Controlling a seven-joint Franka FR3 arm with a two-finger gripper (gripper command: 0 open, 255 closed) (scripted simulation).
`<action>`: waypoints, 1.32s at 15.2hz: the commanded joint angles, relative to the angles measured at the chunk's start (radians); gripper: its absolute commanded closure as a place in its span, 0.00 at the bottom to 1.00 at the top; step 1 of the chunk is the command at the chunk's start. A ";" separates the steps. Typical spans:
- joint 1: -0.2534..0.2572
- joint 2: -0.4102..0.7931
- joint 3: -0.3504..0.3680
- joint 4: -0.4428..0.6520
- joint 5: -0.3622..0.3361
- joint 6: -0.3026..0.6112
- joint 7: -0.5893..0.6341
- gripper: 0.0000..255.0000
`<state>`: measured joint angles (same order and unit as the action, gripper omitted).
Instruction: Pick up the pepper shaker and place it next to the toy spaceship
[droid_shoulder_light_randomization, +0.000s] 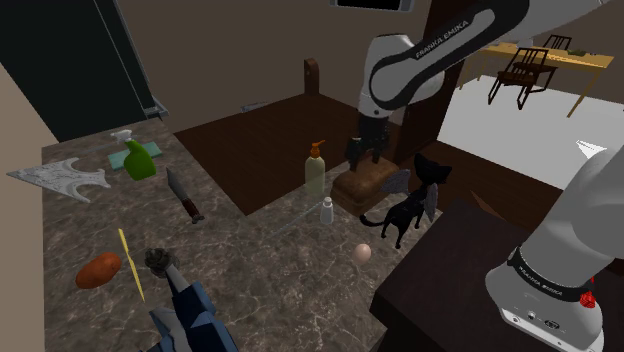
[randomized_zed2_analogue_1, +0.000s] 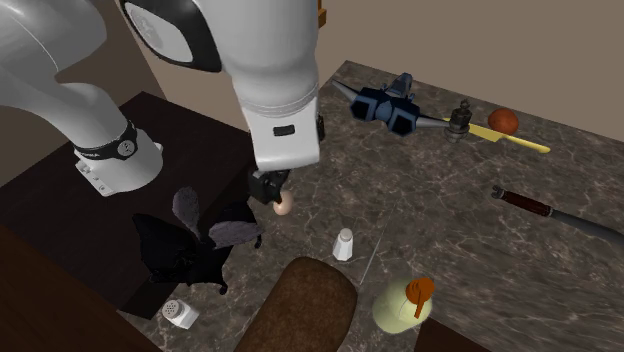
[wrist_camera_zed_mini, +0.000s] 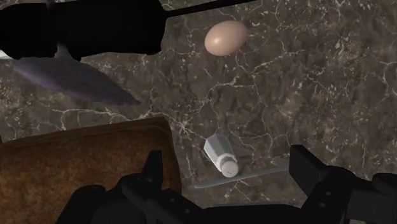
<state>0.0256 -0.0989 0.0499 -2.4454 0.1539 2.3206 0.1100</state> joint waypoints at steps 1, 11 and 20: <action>0.003 0.084 0.003 0.032 0.004 0.054 -0.003 0.00; 0.021 0.490 0.013 0.267 0.008 0.229 0.002 0.00; 0.033 0.678 0.016 0.381 0.008 0.304 0.004 0.00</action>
<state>0.0568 0.5653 0.0656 -2.0719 0.1614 2.6185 0.1128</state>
